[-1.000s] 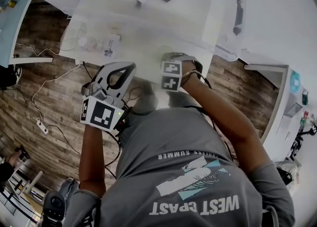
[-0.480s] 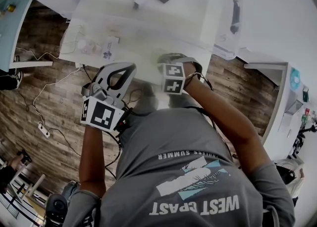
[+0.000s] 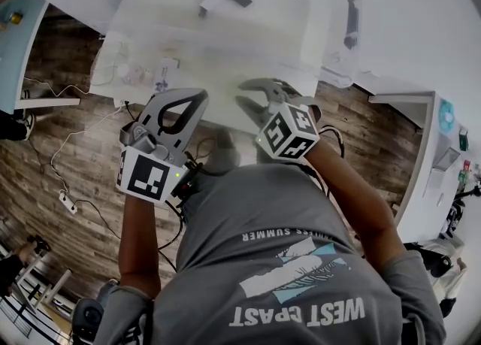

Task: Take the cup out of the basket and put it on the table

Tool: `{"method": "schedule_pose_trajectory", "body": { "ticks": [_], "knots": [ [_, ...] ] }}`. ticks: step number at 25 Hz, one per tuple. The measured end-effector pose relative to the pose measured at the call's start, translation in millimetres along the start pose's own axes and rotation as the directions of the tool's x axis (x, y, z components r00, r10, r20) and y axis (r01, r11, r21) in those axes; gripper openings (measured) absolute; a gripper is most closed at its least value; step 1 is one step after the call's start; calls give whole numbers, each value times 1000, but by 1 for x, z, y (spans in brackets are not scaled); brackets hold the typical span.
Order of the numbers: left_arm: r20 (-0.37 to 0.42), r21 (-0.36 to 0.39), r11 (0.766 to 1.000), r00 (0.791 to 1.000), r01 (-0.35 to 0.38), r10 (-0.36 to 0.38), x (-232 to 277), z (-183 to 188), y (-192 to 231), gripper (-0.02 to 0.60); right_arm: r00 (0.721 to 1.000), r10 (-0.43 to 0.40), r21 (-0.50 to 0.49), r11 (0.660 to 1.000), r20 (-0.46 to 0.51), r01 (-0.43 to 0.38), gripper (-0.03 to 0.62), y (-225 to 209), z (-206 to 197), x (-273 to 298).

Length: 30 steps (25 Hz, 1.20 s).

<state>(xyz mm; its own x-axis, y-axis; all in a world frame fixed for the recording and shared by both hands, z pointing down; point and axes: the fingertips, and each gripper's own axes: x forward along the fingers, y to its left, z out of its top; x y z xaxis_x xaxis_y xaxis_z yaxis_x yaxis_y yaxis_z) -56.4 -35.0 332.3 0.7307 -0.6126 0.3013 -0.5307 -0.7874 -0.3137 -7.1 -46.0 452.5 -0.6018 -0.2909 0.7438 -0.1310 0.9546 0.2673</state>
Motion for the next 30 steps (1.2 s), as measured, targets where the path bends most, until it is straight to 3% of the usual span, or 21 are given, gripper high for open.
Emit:
{"method": "schedule_pose_trajectory", "body": {
  "ticks": [2, 7, 18, 23, 30],
  "knots": [
    [10, 26, 1000, 1000, 7, -8, 0, 9, 2, 9, 994, -49, 37, 998, 93, 46, 81, -9, 19, -22],
    [46, 42, 999, 999, 17, -19, 3, 26, 2, 9, 950, -129, 97, 990, 284, 105, 21, -26, 59, -69],
    [63, 78, 996, 997, 39, -43, 14, 51, -8, 9, 892, -174, 148, 981, 418, 122, 14, -32, 79, -122],
    [65, 85, 996, 997, 33, -39, 15, 58, -12, 9, 833, -230, 247, 962, 504, 116, 11, -38, 89, -141],
    [72, 100, 995, 997, 28, -35, 16, 67, -11, 9, 836, -230, 234, 964, 497, 127, 11, -38, 92, -154]
  ]
}}
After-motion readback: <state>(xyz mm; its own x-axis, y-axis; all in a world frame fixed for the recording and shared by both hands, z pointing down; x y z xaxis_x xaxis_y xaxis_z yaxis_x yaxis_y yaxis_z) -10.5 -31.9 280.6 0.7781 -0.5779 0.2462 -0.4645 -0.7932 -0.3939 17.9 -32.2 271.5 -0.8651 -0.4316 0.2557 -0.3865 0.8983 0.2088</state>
